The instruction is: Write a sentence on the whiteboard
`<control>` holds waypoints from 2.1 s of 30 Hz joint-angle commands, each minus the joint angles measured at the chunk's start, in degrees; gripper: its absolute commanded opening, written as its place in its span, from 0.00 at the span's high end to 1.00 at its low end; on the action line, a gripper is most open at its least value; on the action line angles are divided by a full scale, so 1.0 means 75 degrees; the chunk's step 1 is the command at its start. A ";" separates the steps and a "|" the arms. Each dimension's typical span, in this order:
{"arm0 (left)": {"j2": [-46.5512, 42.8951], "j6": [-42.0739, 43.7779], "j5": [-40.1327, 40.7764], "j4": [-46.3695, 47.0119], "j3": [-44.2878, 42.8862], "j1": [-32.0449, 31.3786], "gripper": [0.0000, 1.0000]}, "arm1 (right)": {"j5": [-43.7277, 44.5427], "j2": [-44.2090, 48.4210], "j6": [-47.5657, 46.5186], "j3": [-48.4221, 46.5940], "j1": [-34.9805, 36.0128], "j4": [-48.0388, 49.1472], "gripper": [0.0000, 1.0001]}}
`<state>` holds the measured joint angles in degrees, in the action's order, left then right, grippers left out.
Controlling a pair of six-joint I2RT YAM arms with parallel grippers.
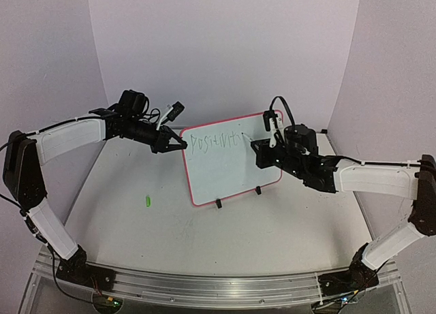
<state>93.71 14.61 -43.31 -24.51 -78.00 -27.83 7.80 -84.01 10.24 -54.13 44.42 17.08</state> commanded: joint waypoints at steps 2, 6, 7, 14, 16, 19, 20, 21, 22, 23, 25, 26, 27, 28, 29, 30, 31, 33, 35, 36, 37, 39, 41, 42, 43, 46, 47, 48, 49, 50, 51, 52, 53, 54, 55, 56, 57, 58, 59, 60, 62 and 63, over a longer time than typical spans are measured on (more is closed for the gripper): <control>-0.0021 0.0257 0.0323 -0.0504 -0.0077 -0.0132 1.00 | 0.0214 -0.0138 -0.0075 -0.0238 0.0006 0.0160 1.00; -0.0014 0.0259 0.0315 -0.0499 -0.0078 -0.0132 1.00 | 0.0173 -0.0208 0.0028 -0.0151 0.0008 0.0113 1.00; -0.0016 0.0258 0.0314 -0.0508 -0.0083 -0.0132 1.00 | 0.0161 -0.0213 0.0062 -0.0109 0.0013 0.0113 1.00; -0.0011 0.0244 0.0314 -0.0502 -0.0088 -0.0133 1.00 | 0.0068 -0.0269 0.0293 0.0122 0.0089 0.0113 1.00; -0.0011 0.0247 0.0314 -0.0512 -0.0089 -0.0133 1.00 | 0.0054 -0.0320 0.0343 0.0153 0.0136 0.0113 1.00; -0.0003 0.0250 0.0314 -0.0512 -0.0089 -0.0132 1.00 | 0.0053 -0.0394 0.0410 0.0196 0.0203 0.0113 1.00; -0.0003 0.0251 0.0314 -0.0510 -0.0089 -0.0132 1.00 | 0.0069 -0.0419 0.0421 0.0203 0.0234 0.0113 1.00; -0.0006 0.0250 0.0314 -0.0508 -0.0089 -0.0132 1.00 | 0.0095 -0.0435 0.0434 0.0214 0.0261 0.0109 1.00; -0.0011 0.0246 0.0307 -0.0510 -0.0089 -0.0133 1.00 | 0.0123 -0.0452 0.0446 0.0220 0.0293 0.0104 1.00; -0.0016 0.0247 0.0303 -0.0514 -0.0087 -0.0133 1.00 | 0.0159 -0.0472 0.0464 0.0226 0.0326 0.0102 1.00; -0.0018 0.0248 0.0302 -0.0512 -0.0087 -0.0132 1.00 | 0.0189 -0.0508 0.0504 0.0247 0.0366 0.0101 1.00; -0.0019 0.0245 0.0302 -0.0509 -0.0084 -0.0132 1.00 | 0.0195 -0.0532 0.0519 0.0254 0.0385 0.0098 1.00; -0.0018 0.0247 0.0302 -0.0508 -0.0078 -0.0132 1.00 | 0.0206 -0.0560 0.0529 0.0256 0.0410 0.0095 1.00; -0.0025 0.0248 0.0302 -0.0509 -0.0079 -0.0132 1.00 | 0.0212 -0.0579 0.0538 0.0256 0.0435 0.0095 1.00; -0.0034 0.0244 0.0302 -0.0515 -0.0077 -0.0132 1.00 | 0.0222 -0.0608 0.0541 0.0249 0.0462 0.0100 1.00; -0.0032 0.0246 0.0302 -0.0509 -0.0077 -0.0132 1.00 | 0.0239 -0.0619 0.0549 0.0250 0.0501 0.0101 1.00; -0.0029 0.0244 0.0302 -0.0508 -0.0077 -0.0132 1.00 | 0.0256 -0.0629 0.0554 0.0254 0.0529 0.0101 1.00; -0.0034 0.0247 0.0302 -0.0515 -0.0077 -0.0137 1.00 | 0.0286 -0.0633 0.0557 0.0258 0.0571 0.0101 1.00; -0.0029 0.0243 0.0306 -0.0508 -0.0077 -0.0144 1.00 | 0.0310 -0.0617 0.0557 0.0268 0.0610 0.0100 1.00; -0.0027 0.0243 0.0308 -0.0507 -0.0077 -0.0144 1.00 | 0.0321 -0.0602 0.0557 0.0268 0.0629 0.0098 1.00; -0.0027 0.0245 0.0313 -0.0514 -0.0075 -0.0146 1.00 | 0.0338 -0.0582 0.0557 0.0268 0.0640 0.0091 1.00; -0.0029 0.0244 0.0320 -0.0501 -0.0066 -0.0144 1.00 | 0.0360 -0.0527 0.0556 0.0268 0.0660 0.0090 1.00; -0.0019 0.0243 0.0335 -0.0510 -0.0065 -0.0144 1.00 | 0.0368 -0.0435 0.0547 0.0265 0.0669 0.0076 1.00; -0.0018 0.0244 0.0332 -0.0512 -0.0065 -0.0144 1.00 | 0.0374 -0.0384 0.0545 0.0267 0.0672 0.0056 1.00; -0.0028 0.0249 0.0333 -0.0512 -0.0062 -0.0144 1.00 | 0.0385 -0.0311 0.0541 0.0272 0.0676 0.0035 1.00; -0.0044 0.0244 0.0329 -0.0514 -0.0045 -0.0144 1.00 | 0.0454 -0.0002 0.0530 0.0331 0.0680 -0.0059 1.00; -0.0047 0.0244 0.0333 -0.0511 -0.0044 -0.0144 1.00 | 0.0483 0.0102 0.0526 0.0349 0.0676 -0.0110 1.00; -0.0041 0.0246 0.0337 -0.0507 -0.0036 -0.0144 1.00 | 0.0495 0.0215 0.0516 0.0360 0.0679 -0.0176 1.00; -0.0038 0.0244 0.0335 -0.0508 -0.0031 -0.0144 1.00 | 0.0514 0.0318 0.0498 0.0373 0.0679 -0.0269 1.00; -0.0029 0.0243 0.0330 -0.0509 -0.0030 -0.0144 1.00 | 0.0546 0.0440 0.0477 0.0382 0.0681 -0.0347 1.00; -0.0032 0.0246 0.0326 -0.0514 -0.0030 -0.0144 1.00 | 0.0573 0.0538 0.0463 0.0386 0.0680 -0.0407 1.00; -0.0024 0.0251 0.0325 -0.0513 -0.0031 -0.0144 1.00 | 0.0602 0.0639 0.0441 0.0390 0.0676 -0.0495 1.00; -0.0025 0.0246 0.0325 -0.0512 -0.0030 -0.0144 1.00 | 0.0613 0.0703 0.0405 0.0380 0.0675 -0.0599 1.00; -0.0025 0.0242 0.0336 -0.0513 -0.0029 -0.0144 1.00 | 0.0618 0.0792 0.0371 0.0373 0.0680 -0.0691 1.00; -0.0029 0.0233 0.0335 -0.0515 -0.0020 -0.0144 1.00 | 0.0601 0.0859 0.0344 0.0359 0.0675 -0.0754 1.00; -0.0033 0.0235 0.0337 -0.0507 -0.0010 -0.0150 1.00 | 0.0577 0.0907 0.0314 0.0345 0.0670 -0.0845 1.00; -0.0032 0.0235 0.0337 -0.0510 -0.0007 -0.0152 1.00 | 0.0538 0.0950 0.0289 0.0340 0.0669 -0.0898 1.00; -0.0035 0.0239 0.0339 -0.0509 -0.0004 -0.0155 1.00 | 0.0469 0.0977 0.0274 0.0341 0.0641 -0.0953 1.00; -0.0032 0.0235 0.0345 -0.0507 0.0001 -0.0155 1.00 | 0.0392 0.1006 0.0261 0.0346 0.0611 -0.0987 1.00; -0.0031 0.0231 0.0348 -0.0508 0.0001 -0.0157 1.00 | 0.0306 0.1032 0.0251 0.0357 0.0571 -0.1008 1.00; -0.0030 0.0222 0.0349 -0.0510 -0.0003 -0.0164 1.00 | 0.0041 0.1076 0.0274 0.0400 0.0447 -0.1018 1.00; -0.0030 0.0223 0.0349 -0.0513 0.0003 -0.0167 1.00 | -0.0124 0.1096 0.0289 0.0428 0.0344 -0.1017 1.00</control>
<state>93.71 14.57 -43.31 -24.58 -78.00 -27.97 10.19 -77.47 12.95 -51.29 48.84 10.88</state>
